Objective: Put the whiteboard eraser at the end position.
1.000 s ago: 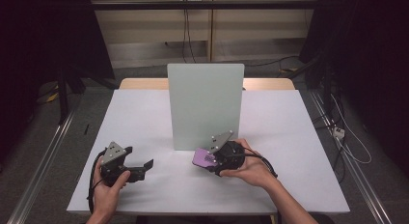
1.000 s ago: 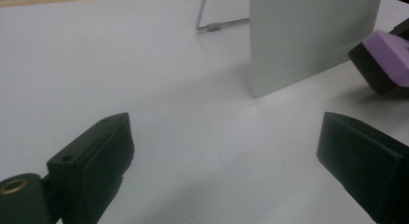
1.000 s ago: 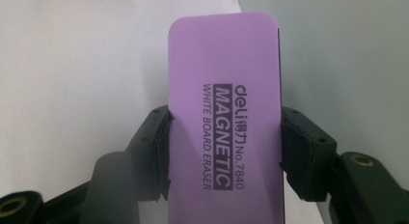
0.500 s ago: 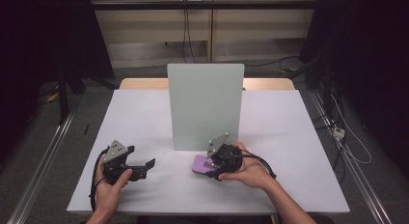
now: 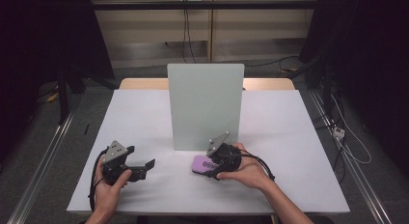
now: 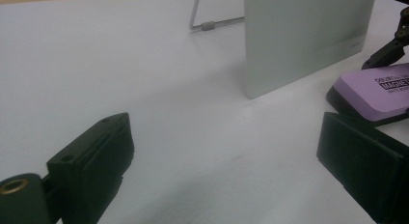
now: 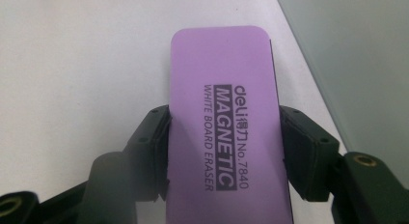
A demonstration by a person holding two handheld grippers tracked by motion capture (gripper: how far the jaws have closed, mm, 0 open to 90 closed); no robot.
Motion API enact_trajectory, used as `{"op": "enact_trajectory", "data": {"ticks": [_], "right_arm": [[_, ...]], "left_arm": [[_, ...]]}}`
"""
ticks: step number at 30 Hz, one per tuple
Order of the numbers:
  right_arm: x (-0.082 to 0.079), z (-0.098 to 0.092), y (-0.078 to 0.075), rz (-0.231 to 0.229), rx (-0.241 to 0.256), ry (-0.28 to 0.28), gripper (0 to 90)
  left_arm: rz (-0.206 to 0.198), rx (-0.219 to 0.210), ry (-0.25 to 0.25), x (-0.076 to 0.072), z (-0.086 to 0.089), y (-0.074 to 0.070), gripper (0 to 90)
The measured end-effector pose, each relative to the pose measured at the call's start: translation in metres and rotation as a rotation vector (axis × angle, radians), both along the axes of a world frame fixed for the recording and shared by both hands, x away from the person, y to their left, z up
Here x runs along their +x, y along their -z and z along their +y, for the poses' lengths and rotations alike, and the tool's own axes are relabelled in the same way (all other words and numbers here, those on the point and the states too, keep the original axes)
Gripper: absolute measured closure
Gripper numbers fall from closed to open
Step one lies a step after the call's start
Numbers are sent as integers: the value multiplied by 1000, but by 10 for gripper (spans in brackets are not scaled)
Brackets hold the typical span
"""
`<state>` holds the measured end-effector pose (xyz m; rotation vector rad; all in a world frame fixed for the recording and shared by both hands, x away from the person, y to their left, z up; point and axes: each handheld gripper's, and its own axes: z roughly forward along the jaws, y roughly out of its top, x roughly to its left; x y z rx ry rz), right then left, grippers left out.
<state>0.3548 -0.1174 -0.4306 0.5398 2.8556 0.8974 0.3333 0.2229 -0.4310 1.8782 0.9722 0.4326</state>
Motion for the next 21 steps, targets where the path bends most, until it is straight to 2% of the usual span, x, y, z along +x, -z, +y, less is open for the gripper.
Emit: {"op": "enact_trajectory", "data": {"ticks": [2, 7, 11, 18, 21], "right_arm": [[0, 1, 2, 4, -5, 2, 362], [0, 1, 2, 2, 23, 12, 225], [0, -2, -2, -7, 61, 28, 178], [-1, -8, -11, -36, 116, 90, 104], [0, -12, -14, -46, 139, 127, 100]], "left_arm": [[0, 0, 0, 0, 0, 0, 56], [-1, 0, 1, 0, 0, 0, 56], [0, 2, 1, 0, 0, 0, 56], [2, -1, -3, 0, 0, 1, 57], [3, 0, -3, 0, 0, 1, 56]]}}
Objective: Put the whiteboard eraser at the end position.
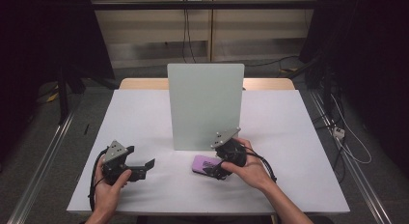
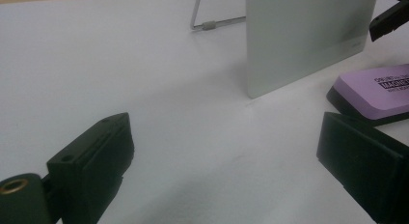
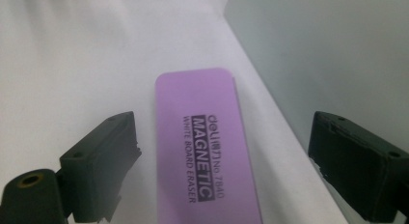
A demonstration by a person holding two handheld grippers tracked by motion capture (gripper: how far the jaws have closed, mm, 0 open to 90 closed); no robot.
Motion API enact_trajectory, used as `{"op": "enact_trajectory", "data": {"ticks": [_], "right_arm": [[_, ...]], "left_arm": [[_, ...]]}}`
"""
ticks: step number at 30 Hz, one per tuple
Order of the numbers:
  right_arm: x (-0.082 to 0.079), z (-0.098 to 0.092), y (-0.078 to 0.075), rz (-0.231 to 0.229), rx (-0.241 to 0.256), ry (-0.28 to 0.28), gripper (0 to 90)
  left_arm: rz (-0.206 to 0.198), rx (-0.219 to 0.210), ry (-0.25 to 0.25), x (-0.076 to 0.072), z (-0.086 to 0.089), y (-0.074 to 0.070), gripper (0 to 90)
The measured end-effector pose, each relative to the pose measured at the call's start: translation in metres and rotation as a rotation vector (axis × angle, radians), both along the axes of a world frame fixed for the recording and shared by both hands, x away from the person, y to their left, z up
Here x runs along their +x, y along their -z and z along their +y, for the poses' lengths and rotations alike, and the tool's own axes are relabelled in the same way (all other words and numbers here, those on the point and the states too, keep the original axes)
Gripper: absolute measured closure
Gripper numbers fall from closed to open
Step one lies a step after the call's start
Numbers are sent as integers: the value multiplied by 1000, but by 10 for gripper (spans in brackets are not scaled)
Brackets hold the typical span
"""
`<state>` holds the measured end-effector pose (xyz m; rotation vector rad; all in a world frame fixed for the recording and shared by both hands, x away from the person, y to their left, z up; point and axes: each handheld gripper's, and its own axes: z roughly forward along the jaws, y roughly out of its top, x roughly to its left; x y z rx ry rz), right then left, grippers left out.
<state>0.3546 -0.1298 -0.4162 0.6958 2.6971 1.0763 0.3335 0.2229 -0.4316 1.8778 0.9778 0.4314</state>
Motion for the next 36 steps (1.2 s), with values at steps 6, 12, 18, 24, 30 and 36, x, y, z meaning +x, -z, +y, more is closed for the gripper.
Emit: {"op": "enact_trajectory", "data": {"ticks": [6, 12, 18, 24, 30, 36], "right_arm": [[0, -9, -4, -17, 5, 71, 94], [-1, -21, -10, -82, 46, 168, 85], [-4, -35, -8, -103, 75, 272, 71], [-11, -52, -5, -126, 137, 372, 70], [-22, -71, -4, -159, 158, 462, 64], [-30, -89, 2, -167, 175, 524, 64]], "left_arm": [[-1, -1, -2, 0, -1, 0, 57], [-4, 5, -1, 0, -1, 0, 56], [-5, 6, -8, -1, 0, 0, 56], [-10, 0, -5, -3, -1, -1, 57], [-10, 1, -7, -5, -1, -2, 56], [-15, -4, -12, -6, -2, -3, 57]]}}
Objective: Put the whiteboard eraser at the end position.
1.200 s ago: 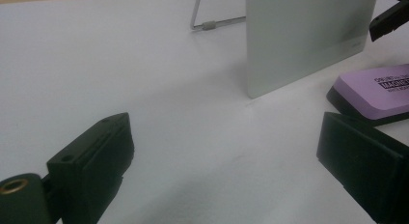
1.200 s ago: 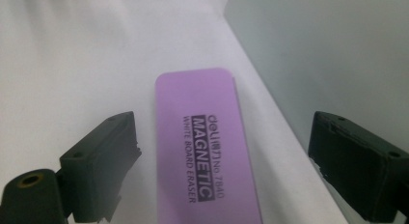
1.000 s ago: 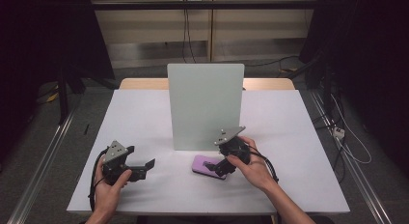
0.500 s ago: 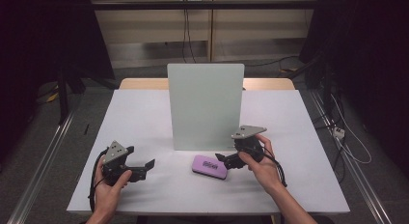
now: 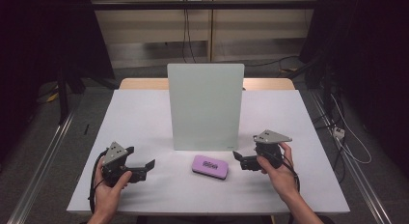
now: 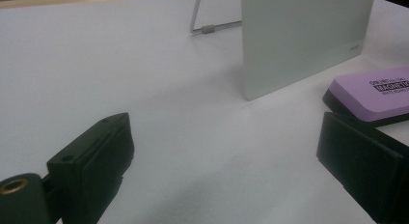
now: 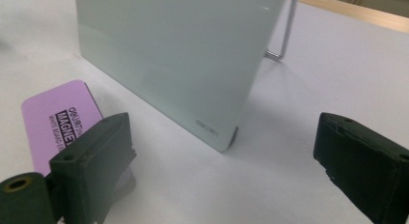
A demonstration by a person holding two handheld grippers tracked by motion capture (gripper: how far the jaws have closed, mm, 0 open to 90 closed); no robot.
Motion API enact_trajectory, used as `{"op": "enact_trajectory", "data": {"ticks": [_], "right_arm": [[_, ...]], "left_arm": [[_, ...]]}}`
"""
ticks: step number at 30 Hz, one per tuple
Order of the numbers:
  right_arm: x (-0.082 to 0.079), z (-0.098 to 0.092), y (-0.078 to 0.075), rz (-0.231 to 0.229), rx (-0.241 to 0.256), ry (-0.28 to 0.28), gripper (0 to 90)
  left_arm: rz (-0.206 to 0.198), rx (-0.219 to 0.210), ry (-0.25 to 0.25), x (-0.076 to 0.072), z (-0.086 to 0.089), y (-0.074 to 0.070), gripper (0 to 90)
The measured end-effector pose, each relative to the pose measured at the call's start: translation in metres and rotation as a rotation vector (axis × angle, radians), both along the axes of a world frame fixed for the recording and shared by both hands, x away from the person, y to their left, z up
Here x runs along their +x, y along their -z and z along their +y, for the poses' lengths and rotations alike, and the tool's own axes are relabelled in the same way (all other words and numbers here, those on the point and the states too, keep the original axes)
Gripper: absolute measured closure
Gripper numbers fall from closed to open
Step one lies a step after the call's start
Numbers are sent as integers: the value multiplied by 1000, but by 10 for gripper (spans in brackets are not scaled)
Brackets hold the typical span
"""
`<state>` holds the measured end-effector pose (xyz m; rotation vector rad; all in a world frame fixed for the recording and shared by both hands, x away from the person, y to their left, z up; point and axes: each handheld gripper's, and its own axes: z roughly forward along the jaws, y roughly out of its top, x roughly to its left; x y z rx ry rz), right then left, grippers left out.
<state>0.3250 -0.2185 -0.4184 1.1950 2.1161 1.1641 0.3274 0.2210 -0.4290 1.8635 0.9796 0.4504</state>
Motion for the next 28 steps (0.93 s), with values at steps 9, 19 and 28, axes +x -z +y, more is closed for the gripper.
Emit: {"op": "enact_trajectory", "data": {"ticks": [9, 19, 28], "right_arm": [[-11, -21, 8, -9, 0, 61, 66], [-21, -40, 22, -22, 39, 135, 68], [-23, -39, 23, -48, 33, 141, 67]], "left_arm": [[-3, -7, -6, -2, 1, -1, 57], [-8, -16, -15, -4, 0, -2, 57], [0, -11, -19, -1, 2, 0, 56]]}}
